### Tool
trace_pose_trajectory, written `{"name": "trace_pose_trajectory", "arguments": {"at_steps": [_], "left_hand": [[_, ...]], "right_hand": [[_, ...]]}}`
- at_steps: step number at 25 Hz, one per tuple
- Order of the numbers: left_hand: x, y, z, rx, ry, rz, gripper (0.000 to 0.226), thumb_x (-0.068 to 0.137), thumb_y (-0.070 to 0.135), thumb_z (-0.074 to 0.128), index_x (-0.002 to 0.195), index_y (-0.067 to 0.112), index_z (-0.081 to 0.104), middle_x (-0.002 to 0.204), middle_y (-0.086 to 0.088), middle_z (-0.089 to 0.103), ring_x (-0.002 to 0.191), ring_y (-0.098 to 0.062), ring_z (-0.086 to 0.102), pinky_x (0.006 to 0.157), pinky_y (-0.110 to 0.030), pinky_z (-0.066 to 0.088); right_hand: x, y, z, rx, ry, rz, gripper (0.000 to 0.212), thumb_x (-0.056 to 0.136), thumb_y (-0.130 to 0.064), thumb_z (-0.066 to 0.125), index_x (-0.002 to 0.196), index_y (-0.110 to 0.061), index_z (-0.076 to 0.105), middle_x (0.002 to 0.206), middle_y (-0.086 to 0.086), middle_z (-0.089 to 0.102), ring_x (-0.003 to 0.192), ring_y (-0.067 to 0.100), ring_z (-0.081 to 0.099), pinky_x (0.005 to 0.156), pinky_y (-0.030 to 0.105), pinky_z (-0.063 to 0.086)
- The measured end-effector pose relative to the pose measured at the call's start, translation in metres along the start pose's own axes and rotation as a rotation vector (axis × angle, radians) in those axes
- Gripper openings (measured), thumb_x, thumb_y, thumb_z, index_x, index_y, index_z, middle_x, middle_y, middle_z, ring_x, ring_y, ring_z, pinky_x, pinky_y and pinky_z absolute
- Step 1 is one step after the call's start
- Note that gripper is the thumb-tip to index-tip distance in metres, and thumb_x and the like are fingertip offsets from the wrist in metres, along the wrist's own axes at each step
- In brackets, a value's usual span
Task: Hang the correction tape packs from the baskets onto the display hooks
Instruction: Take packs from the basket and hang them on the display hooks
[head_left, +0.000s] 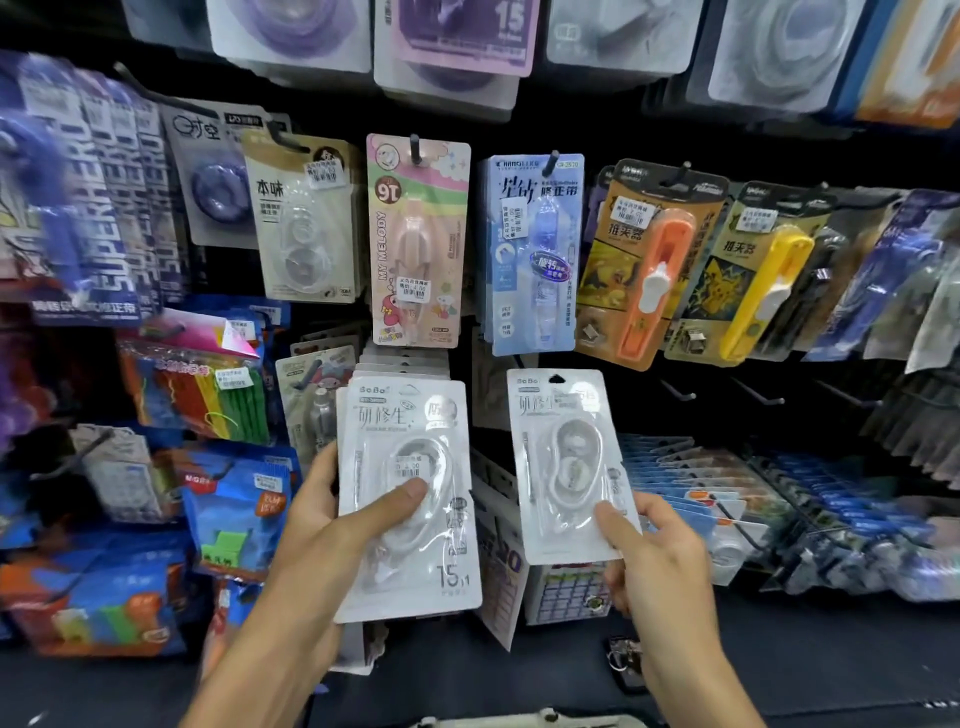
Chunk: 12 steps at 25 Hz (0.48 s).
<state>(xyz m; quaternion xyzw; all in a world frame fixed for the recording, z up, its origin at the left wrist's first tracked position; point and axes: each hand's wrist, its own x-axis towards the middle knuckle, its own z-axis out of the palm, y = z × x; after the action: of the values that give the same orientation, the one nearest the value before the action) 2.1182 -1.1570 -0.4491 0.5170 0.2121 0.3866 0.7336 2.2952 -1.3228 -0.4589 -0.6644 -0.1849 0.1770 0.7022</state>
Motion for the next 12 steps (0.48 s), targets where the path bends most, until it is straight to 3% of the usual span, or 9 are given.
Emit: {"name": "trace_pose_trajectory", "arguments": {"at_steps": [3,6,9,12], "left_hand": [[-0.001,-0.002,0.003,0.009,0.0,0.048,0.065,0.054,0.026,0.09,0.114,0.038,0.069,0.111,-0.001,0.079,0.098,-0.027,0.077,0.076,-0.041,0.064],[0.001,-0.007,0.007,0.023,-0.02,0.07,0.07,0.051,0.024,0.095,0.115,0.036,0.069,0.11,0.001,0.079,0.097,-0.021,0.078,0.067,-0.024,0.062],[0.003,-0.012,0.009,0.03,0.001,0.062,0.064,0.052,0.019,0.099,0.107,0.037,0.071,0.109,0.0,0.08,0.096,-0.023,0.078,0.068,-0.027,0.063],[0.005,-0.016,0.016,0.029,0.019,0.057,0.061,0.05,0.025,0.098,0.104,0.038,0.072,0.107,0.001,0.08,0.095,-0.024,0.078,0.069,-0.031,0.064]], "right_hand": [[-0.006,0.001,-0.001,0.0,-0.071,0.002,0.017,0.096,-0.018,0.064,0.093,-0.032,0.074,0.052,-0.009,0.059,0.039,0.004,0.04,0.038,0.015,0.032],[-0.005,-0.001,0.004,0.04,-0.05,0.091,0.017,0.095,-0.019,0.067,0.111,-0.026,0.067,0.061,-0.004,0.067,0.043,0.008,0.054,0.039,0.02,0.039],[-0.004,0.005,0.011,0.091,-0.077,0.199,0.044,0.094,-0.016,0.07,0.126,-0.036,0.047,0.109,0.001,0.07,0.08,0.02,0.075,0.054,0.03,0.056],[-0.014,0.01,0.025,-0.024,-0.195,0.082,0.031,0.094,-0.027,0.07,0.12,-0.04,0.058,0.114,-0.007,0.072,0.096,0.016,0.072,0.069,0.03,0.059]]}}
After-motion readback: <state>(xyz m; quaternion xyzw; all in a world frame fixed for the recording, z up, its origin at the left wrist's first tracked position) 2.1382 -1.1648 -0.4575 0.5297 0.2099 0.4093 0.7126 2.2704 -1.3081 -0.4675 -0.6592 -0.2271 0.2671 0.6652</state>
